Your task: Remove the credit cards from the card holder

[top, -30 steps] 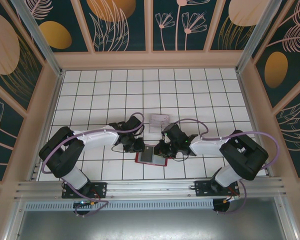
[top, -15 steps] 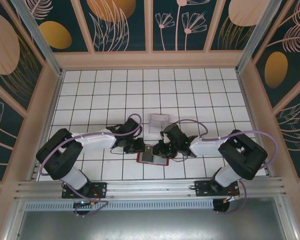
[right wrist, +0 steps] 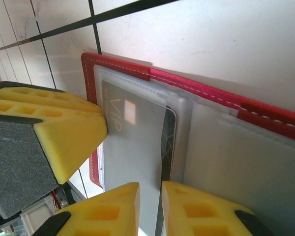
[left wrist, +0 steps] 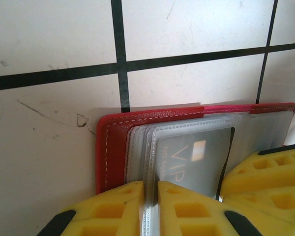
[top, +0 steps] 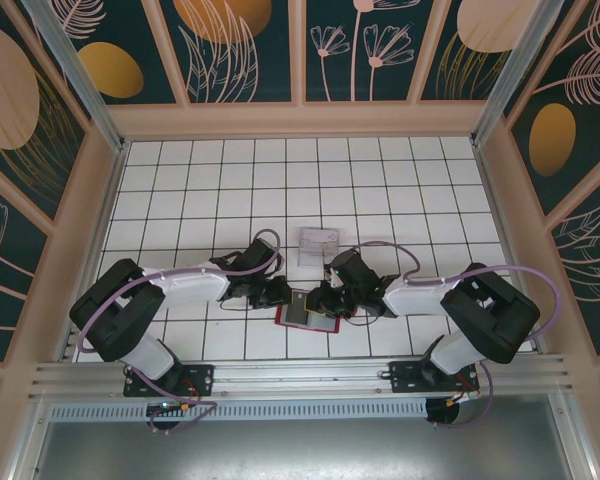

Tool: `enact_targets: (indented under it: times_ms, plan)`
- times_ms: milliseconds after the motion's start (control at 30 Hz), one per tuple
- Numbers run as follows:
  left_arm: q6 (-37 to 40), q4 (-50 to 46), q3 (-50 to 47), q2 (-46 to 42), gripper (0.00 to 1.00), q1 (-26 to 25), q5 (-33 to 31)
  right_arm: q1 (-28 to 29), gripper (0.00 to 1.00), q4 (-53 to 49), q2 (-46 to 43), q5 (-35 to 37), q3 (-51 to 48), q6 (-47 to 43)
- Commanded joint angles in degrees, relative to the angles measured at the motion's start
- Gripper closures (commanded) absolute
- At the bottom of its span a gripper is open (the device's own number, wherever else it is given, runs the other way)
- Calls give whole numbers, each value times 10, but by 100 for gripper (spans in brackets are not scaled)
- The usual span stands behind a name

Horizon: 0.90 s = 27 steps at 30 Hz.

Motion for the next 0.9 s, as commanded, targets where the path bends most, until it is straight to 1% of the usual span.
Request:
enact_targets:
  times_ms: [0,167,633,867]
  plan:
    - [-8,-58,-35,32,83,-5,-33,-1,78,-20,-15,16,-11,8]
    - [-9,-59,-37,28,83,-5,-35,-3,76,-20,-39,26,-21,19]
    - [-12,-54,-38,26,83,-5,-34,-2,75,11,-1,8,-4,23]
    - [-12,-54,-38,26,83,-5,-32,-1,75,41,-9,-3,-6,32]
